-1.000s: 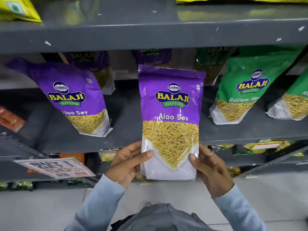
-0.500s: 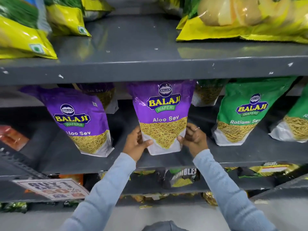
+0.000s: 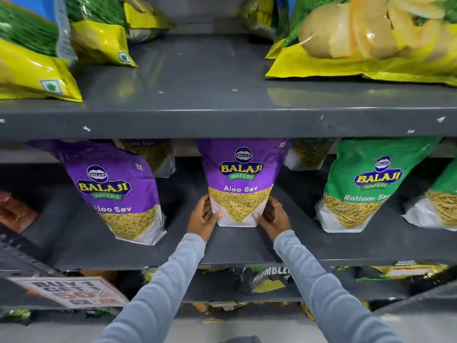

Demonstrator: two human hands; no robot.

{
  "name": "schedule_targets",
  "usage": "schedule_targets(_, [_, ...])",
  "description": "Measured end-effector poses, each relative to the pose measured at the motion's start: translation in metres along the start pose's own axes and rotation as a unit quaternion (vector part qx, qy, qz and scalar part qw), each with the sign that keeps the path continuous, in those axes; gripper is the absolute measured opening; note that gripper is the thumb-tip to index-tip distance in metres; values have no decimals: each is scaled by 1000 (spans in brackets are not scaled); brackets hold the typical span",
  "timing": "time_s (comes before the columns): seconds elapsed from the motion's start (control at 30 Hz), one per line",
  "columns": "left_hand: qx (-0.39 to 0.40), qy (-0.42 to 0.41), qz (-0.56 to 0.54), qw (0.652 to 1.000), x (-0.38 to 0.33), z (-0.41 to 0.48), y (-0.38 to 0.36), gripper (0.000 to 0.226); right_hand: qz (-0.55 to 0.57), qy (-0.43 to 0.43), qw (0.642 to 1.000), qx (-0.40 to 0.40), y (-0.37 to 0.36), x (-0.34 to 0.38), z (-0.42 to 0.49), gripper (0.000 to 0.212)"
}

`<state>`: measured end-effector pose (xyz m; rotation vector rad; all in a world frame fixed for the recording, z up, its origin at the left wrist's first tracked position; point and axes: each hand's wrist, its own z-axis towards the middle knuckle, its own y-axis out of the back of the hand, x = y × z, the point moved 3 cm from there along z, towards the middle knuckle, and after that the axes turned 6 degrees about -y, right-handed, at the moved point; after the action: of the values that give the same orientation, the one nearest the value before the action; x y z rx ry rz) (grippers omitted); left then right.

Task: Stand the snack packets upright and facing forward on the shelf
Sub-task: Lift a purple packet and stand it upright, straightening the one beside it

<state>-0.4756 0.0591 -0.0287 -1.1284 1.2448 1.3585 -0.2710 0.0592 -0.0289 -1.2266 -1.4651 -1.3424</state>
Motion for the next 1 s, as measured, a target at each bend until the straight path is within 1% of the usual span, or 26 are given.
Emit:
schedule_targets(0.07, [23,6,36,999,7,-6,1,73,-36,-20,999,30,-1,-4,-4,55])
schedule_targets(0.13, [34,3,84,996,9,-9,3,80,-75,-26,996,29,-4,-4,-4,60])
schedule_targets(0.2, [29,2,118,993,8,-12,5,80,-80,-39,996,21,-5,-4,-6,63])
schedule_targets(0.27, [27,-6,159,987,7,-16,5,75,-85,-48,995,9,-5,-6,-10,64])
schedule_targets(0.4, [16,-38,235,971,9,-27,5,57,-110,-62,992,-1,-5,-7,-28,64])
schedule_targets(0.53, [1,-44,255,966,12,-41,7,53,-168,-41,985,-17,-9,-12,-41,70])
schedule_targets(0.73, [0,-36,247,968,10,-53,9,49,-186,-52,981,-18,-11,-11,-48,66])
schedule_targets(0.83, [14,-36,246,969,11,-54,9,52,-180,-59,982,-21,-11,-12,-49,66])
schedule_targets(0.9, [-14,-70,244,967,8,-61,12,62,-176,-64,982,-23,-12,-13,-48,65])
schedule_targets(0.93, [-54,-103,250,961,6,-66,16,68,-171,-64,983,-23,-12,-12,-49,64])
schedule_targets(1.0, [-177,-162,282,929,1,-81,34,78,-164,-60,984,-18,-12,-9,-48,65])
